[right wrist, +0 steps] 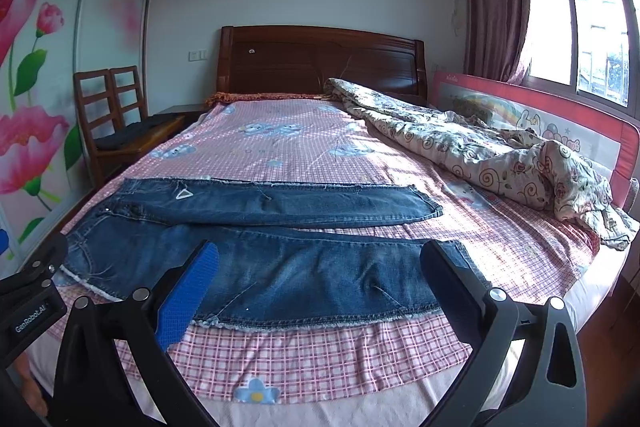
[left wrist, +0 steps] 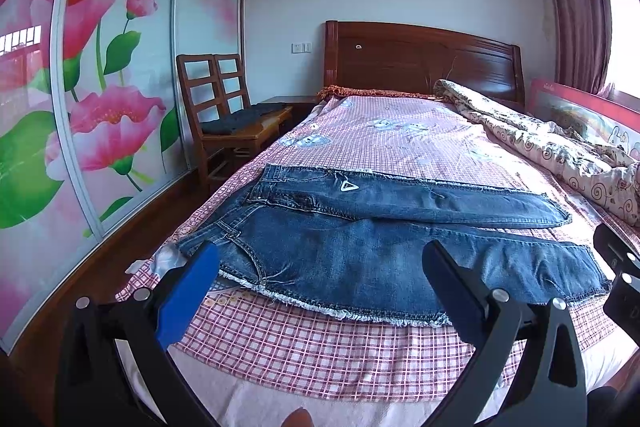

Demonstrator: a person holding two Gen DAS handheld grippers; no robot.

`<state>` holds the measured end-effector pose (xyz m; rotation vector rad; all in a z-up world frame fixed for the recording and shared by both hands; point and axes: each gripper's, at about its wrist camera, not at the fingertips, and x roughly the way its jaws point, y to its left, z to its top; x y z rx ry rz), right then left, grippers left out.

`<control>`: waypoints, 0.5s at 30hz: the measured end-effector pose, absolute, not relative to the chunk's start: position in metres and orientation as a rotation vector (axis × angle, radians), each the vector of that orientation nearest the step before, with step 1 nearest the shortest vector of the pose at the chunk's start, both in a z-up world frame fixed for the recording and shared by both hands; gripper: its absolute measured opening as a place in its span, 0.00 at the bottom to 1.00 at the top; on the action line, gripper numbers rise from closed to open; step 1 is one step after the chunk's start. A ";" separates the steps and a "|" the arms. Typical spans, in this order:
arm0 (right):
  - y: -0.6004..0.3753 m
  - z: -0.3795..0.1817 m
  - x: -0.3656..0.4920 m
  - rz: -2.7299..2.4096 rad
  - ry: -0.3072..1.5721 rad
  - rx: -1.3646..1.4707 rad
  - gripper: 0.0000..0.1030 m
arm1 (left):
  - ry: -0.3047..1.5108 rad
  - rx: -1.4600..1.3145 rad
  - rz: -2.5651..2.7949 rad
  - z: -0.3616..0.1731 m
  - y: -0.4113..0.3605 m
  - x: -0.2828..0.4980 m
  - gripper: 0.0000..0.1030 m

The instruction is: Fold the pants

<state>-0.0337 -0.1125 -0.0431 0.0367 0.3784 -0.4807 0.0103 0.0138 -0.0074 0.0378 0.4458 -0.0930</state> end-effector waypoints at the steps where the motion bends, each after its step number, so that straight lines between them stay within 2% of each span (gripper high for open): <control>1: -0.113 -0.043 -0.034 -0.481 0.380 0.037 0.97 | 0.446 0.037 -0.092 -0.007 0.014 0.010 0.98; 15: -0.114 -0.047 -0.032 -0.481 0.388 0.045 0.97 | 0.449 0.038 -0.095 -0.007 0.013 0.010 0.98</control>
